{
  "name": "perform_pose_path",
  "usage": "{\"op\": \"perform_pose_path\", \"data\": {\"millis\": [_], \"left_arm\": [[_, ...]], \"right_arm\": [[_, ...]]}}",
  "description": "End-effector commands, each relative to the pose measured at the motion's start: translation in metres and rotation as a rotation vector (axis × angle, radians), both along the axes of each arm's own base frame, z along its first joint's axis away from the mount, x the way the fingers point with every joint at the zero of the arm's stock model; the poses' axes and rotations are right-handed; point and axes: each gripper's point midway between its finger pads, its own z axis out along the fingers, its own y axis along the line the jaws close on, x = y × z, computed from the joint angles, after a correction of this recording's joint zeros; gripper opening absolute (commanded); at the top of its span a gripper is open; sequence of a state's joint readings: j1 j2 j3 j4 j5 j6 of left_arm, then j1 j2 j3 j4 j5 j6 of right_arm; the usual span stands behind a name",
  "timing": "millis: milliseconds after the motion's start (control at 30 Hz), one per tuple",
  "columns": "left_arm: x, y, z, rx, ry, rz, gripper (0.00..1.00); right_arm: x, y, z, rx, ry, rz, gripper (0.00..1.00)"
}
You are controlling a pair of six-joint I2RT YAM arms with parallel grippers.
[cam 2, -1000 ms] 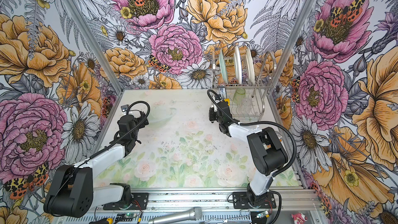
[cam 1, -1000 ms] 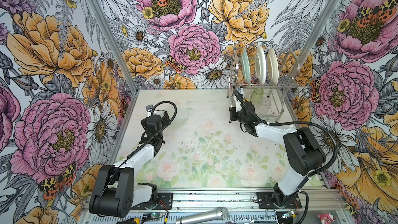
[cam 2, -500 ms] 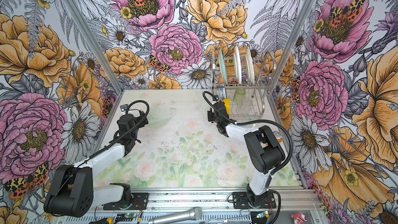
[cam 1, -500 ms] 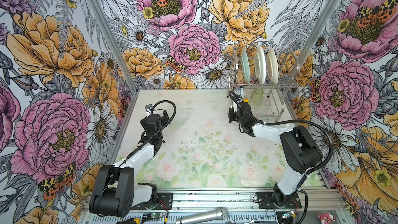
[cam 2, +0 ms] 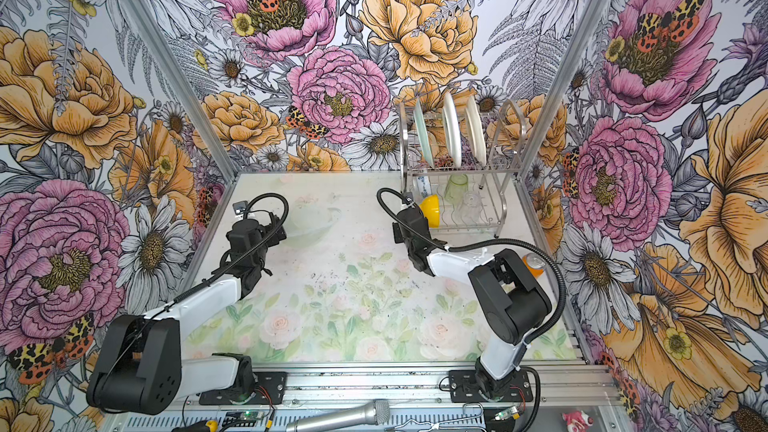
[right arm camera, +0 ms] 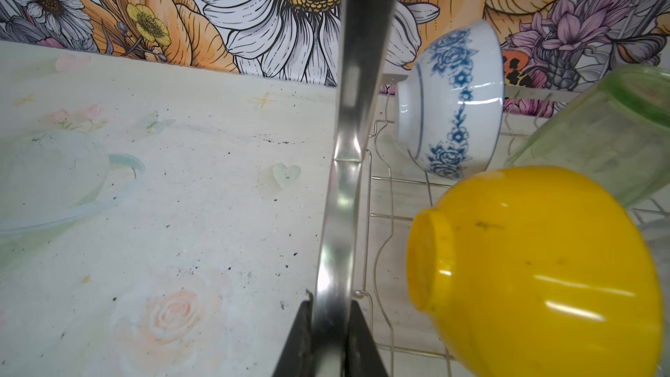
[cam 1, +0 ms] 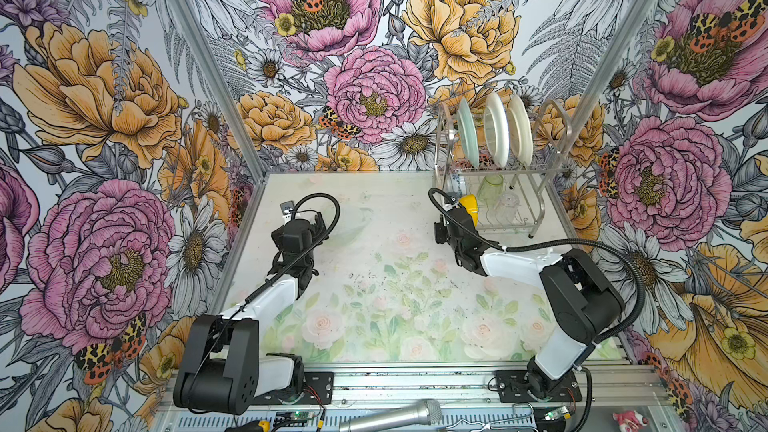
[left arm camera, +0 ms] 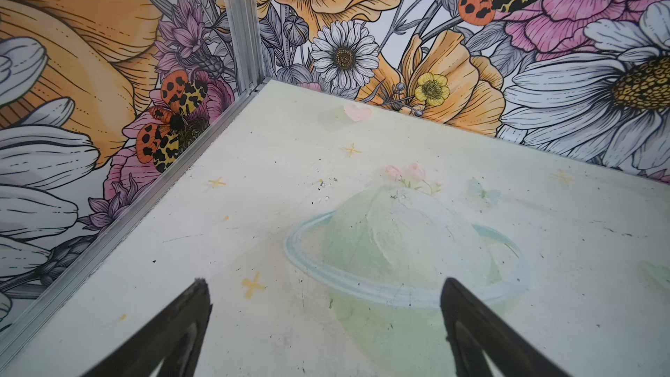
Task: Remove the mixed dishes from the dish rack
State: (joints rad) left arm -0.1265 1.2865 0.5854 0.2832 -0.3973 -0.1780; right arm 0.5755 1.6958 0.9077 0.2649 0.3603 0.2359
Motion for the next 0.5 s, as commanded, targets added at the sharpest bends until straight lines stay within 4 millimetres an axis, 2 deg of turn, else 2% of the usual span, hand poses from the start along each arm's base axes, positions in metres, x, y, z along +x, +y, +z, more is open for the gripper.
{"op": "perform_pose_path", "data": {"millis": [0, 200, 233, 367, 467], "left_arm": [[0.002, 0.007, 0.007, -0.009, -0.018, 0.032, 0.99], [0.002, 0.007, 0.007, -0.010, -0.018, 0.035, 0.99], [0.002, 0.007, 0.008, -0.010, -0.020, 0.034, 0.99], [0.001, 0.008, 0.008, -0.010, -0.020, 0.036, 0.99], [0.001, 0.008, 0.007, -0.011, -0.019, 0.035, 0.99]], "right_arm": [[-0.035, 0.049, 0.017, 0.050, -0.020, 0.144, 0.00], [-0.061, 0.079, 0.022, 0.097, -0.017, 0.184, 0.00], [-0.072, 0.093, 0.023, 0.106, -0.014, 0.216, 0.00], [-0.089, 0.122, 0.028, 0.146, -0.006, 0.274, 0.00], [-0.104, 0.154, 0.030, 0.166, 0.001, 0.334, 0.00]]}}
